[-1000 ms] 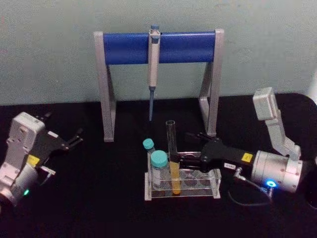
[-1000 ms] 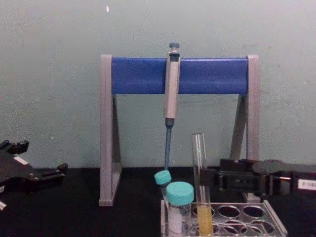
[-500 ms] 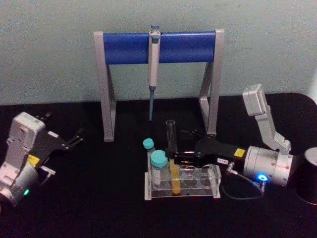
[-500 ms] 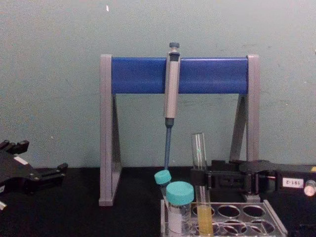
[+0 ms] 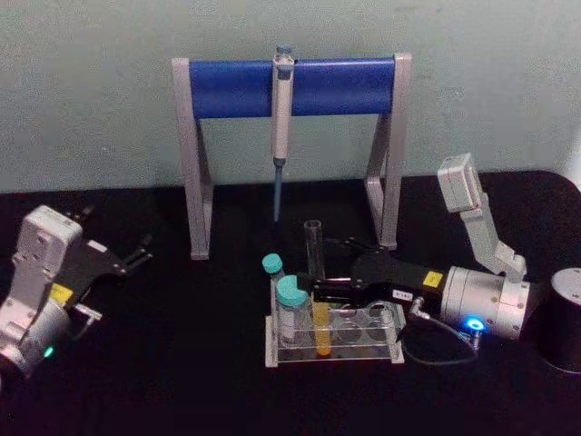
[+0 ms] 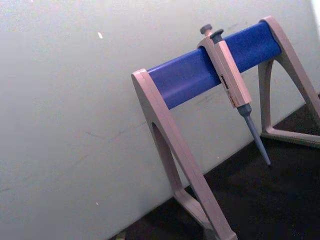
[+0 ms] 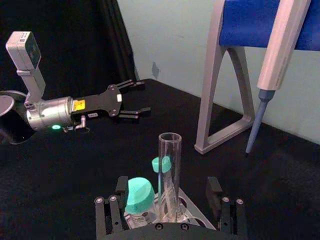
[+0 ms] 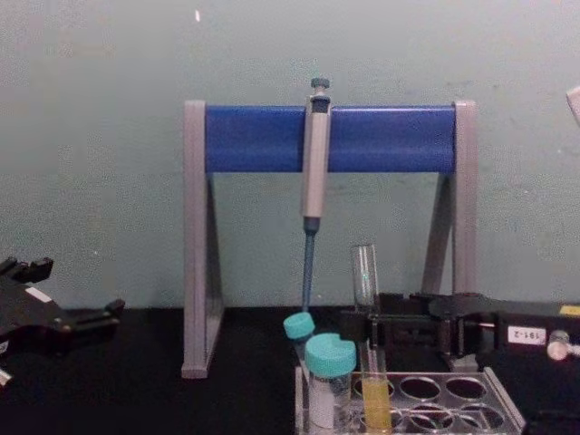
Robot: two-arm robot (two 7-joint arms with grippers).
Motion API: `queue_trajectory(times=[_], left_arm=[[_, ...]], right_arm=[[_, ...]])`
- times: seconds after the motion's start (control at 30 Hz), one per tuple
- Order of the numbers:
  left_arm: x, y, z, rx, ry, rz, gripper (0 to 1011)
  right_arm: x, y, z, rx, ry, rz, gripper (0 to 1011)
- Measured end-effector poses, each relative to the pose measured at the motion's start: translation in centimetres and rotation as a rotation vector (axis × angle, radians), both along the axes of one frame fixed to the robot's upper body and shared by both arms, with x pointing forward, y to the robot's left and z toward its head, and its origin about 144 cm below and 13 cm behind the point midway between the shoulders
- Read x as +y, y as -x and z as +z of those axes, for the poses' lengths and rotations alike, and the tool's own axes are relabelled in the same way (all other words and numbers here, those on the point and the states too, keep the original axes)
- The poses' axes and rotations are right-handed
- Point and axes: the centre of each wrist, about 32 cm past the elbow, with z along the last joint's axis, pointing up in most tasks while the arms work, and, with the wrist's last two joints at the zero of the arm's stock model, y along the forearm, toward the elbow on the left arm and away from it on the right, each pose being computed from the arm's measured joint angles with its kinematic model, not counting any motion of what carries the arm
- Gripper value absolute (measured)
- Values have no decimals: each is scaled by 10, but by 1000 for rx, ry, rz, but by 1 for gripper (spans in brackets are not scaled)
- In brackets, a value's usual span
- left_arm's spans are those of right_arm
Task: Pick up the test tube from the test tube rack, shake it, then place it back into the test tube rack.
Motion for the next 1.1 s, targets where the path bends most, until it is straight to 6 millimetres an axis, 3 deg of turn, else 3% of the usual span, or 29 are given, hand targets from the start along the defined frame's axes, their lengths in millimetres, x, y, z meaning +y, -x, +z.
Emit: queue_trajectory(times=[0.37, 0.53, 1.1], left_arm=[[0, 0, 0, 0, 0, 0, 1001], [0, 0, 0, 0, 0, 0, 1001], [0, 0, 0, 0, 0, 0, 1001]], right_arm=[[-1, 0, 0, 0, 0, -1, 995], [-1, 0, 0, 0, 0, -1, 903], [-1, 0, 0, 1, -1, -1, 358]])
